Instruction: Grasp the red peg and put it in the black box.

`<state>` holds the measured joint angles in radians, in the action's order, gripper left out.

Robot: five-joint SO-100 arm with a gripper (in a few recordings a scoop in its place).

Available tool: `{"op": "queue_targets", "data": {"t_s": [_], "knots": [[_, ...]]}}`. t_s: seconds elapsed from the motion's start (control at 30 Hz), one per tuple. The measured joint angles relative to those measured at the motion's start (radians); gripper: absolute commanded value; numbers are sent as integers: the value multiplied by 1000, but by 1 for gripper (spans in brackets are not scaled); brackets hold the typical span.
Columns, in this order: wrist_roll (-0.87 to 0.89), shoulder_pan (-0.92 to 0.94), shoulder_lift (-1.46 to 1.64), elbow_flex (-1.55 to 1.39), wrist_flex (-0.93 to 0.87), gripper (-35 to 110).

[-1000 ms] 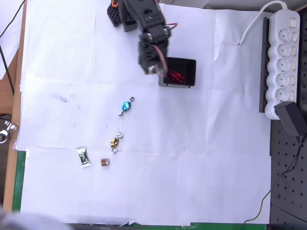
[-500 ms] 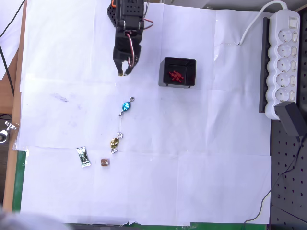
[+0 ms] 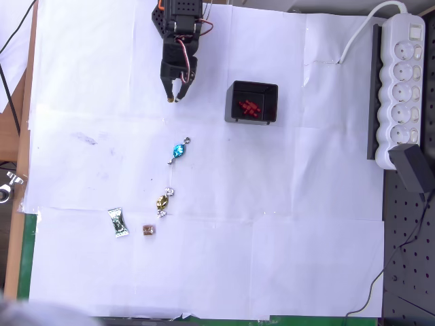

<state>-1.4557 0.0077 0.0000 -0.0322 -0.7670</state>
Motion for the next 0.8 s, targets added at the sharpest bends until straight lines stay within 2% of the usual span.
{"op": "queue_targets", "data": {"t_s": [0.2, 0.43, 0.63, 0.8], "knots": [[-40, -6, -75, 12, -71, 0], [-74, -26, -138, 12, -374, 0], [-110, -29, -138, 12, -543, 0], [-91, -41, -138, 12, -566, 0]]}}
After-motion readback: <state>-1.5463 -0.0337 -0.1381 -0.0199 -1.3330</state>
